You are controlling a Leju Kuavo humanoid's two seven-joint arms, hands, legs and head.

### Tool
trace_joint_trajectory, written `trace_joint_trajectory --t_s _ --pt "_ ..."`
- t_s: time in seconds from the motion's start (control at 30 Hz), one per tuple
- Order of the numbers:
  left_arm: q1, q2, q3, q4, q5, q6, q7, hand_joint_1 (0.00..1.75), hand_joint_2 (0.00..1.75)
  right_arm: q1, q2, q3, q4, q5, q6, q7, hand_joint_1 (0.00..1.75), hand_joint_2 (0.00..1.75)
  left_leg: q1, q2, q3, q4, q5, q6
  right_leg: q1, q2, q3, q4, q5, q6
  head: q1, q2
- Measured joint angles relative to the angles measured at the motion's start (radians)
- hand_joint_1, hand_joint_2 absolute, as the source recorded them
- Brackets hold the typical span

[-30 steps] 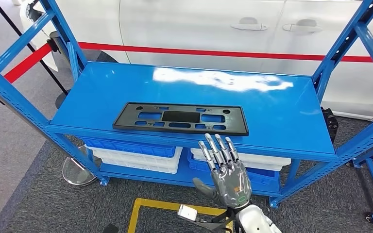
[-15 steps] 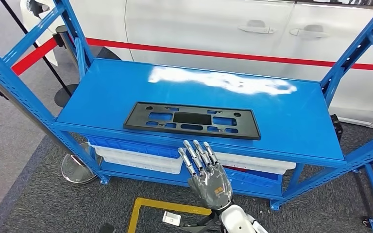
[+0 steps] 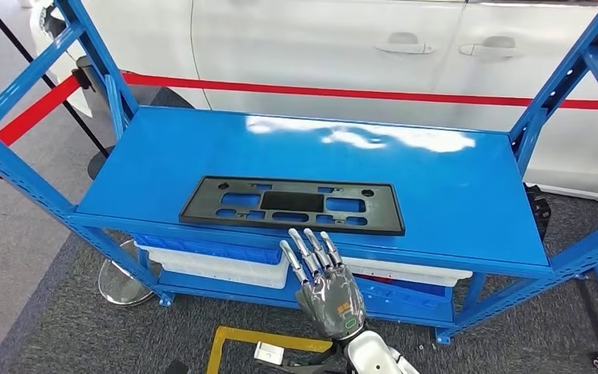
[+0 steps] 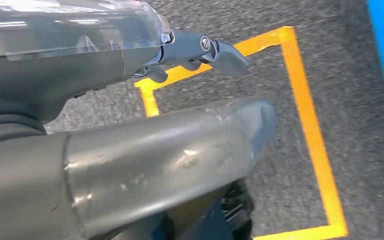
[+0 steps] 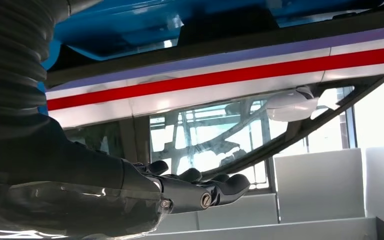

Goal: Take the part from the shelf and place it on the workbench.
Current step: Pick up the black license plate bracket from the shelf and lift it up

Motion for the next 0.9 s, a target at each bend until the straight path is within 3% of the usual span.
trace_joint_trajectory --t_s 0.07,0.1,0.13,0.2,0.23,0.27,0.4,0.47,0.53,0.57,0.6,0.63,0.7,0.73,0.8,0.9 --pt "0.002 0.0 0.0 0.0 0.0 0.0 0.0 0.0 0.0 0.001 0.001 0.0 0.005 0.0 0.0 0.0 0.0 1.75 0.002 0.0 -0.073 0.114 -0.027 -0.007 0.001 0.001 0.012 0.001 -0.011 -0.002 -0.002 0.0" --pt "0.004 0.0 0.0 0.0 0.0 0.0 0.0 0.0 0.0 0.002 0.001 0.0 0.007 0.0 0.0 0.0 0.0 1.75 0.003 0.0 -0.088 0.122 -0.01 -0.008 0.001 0.002 0.019 0.001 -0.018 -0.001 -0.002 0.0" --pt "0.005 0.001 0.0 0.0 0.0 0.0 0.001 0.0 0.0 0.003 0.001 0.0 0.009 0.0 0.0 0.0 0.0 1.75 0.003 0.0 -0.083 0.09 0.028 -0.008 0.001 0.004 0.029 0.002 -0.025 0.001 -0.002 0.0" --pt "0.007 0.002 0.0 0.0 0.0 0.0 0.001 0.0 0.0 0.003 0.001 0.0 0.01 0.0 0.0 0.0 0.0 1.75 0.001 0.001 -0.035 -0.042 0.117 -0.003 0.002 0.006 0.05 0.002 -0.043 0.008 -0.002 0.0" --pt "0.007 0.003 0.0 0.0 0.0 0.0 0.001 0.0 0.0 0.002 0.002 0.0 0.01 0.0 0.0 0.0 0.0 1.75 -0.001 0.001 -0.011 -0.1 0.139 0.002 0.004 0.006 0.057 0.003 -0.05 0.013 -0.003 0.0" --pt "0.005 0.003 0.0 0.0 0.0 0.0 0.001 0.0 0.0 0.001 0.003 0.0 0.011 0.0 0.0 -0.001 0.0 1.75 -0.003 0.001 0.004 -0.135 0.147 0.008 0.005 0.006 0.06 0.003 -0.055 0.019 -0.002 0.0" --pt "0.006 0.002 0.0 0.0 0.0 0.0 0.001 0.0 0.0 0.003 0.008 -0.003 0.01 -0.016 -0.001 -0.03 0.0 1.75 -0.003 0.0 0.024 -0.162 0.13 0.036 0.006 0.005 0.057 0.026 -0.064 0.036 0.002 0.0" --pt "0.007 0.001 0.0 0.0 0.0 -0.001 0.001 0.0 0.0 0.005 0.01 -0.008 0.01 -0.028 -0.001 -0.047 0.0 1.75 -0.001 0.0 0.042 -0.171 0.124 0.049 0.004 0.005 0.016 0.107 -0.097 0.043 0.004 0.0" --pt "0.007 0.001 0.001 0.0 0.0 -0.001 0.002 0.0 0.0 0.011 0.01 -0.015 0.01 -0.037 -0.001 -0.058 0.0 1.75 -0.002 0.0 0.052 -0.172 0.115 0.057 0.002 0.005 -0.067 0.235 -0.144 0.049 0.005 0.0" --pt "0.008 0.001 0.001 0.0 0.001 -0.001 0.002 0.0 0.0 0.014 0.01 -0.018 0.01 -0.041 0.0 -0.064 0.0 1.75 -0.002 -0.001 0.057 -0.172 0.109 0.058 0.002 0.005 -0.106 0.282 -0.154 0.051 0.005 0.0" --pt "0.009 0.001 0.001 0.0 0.001 -0.001 0.003 0.0 0.0 0.018 0.01 -0.02 0.01 -0.046 0.001 -0.068 0.0 1.75 -0.002 -0.001 0.065 -0.172 0.102 0.057 0.002 0.005 -0.129 0.297 -0.143 0.052 0.005 0.0" --pt "0.011 0.001 0.001 0.0 0.001 -0.002 0.004 0.0 0.0 0.019 0.01 -0.022 0.01 -0.05 0.002 -0.073 0.0 1.75 -0.002 -0.002 0.075 -0.172 0.095 0.055 0.002 0.005 -0.134 0.274 -0.11 0.051 0.005 0.0" --pt "0.013 -0.001 0.001 0.001 0.001 -0.002 0.005 0.0 0.0 0.02 0.011 -0.027 0.009 -0.059 0.008 -0.083 0.0 1.75 -0.002 -0.003 0.099 -0.173 0.077 0.049 0.003 0.004 -0.1 0.151 -0.009 0.043 0.005 0.0" --pt "0.012 -0.002 0.001 0.001 0.001 -0.002 0.007 0.0 0.0 0.02 0.012 -0.029 0.01 -0.066 0.013 -0.088 0.0 1.75 -0.002 -0.004 0.108 -0.173 0.07 0.045 0.007 0.003 -0.084 0.093 0.017 0.038 0.004 0.0" --pt "0.01 -0.004 0.001 0.001 0.001 -0.002 0.01 0.0 0.0 0.02 0.014 -0.034 0.01 -0.079 0.025 -0.096 0.0 1.75 -0.003 -0.003 0.115 -0.171 0.059 0.032 0.013 0.003 -0.071 0.039 0.031 0.026 0.004 0.0" --pt "0.009 -0.005 0.001 0.002 -0.001 -0.002 0.013 0.0 0.0 0.017 0.02 -0.037 0.009 -0.091 0.039 -0.102 0.0 1.75 -0.004 -0.001 0.119 -0.152 0.053 0.016 0.011 0.004 -0.056 0.023 0.029 0.01 0.002 0.0"
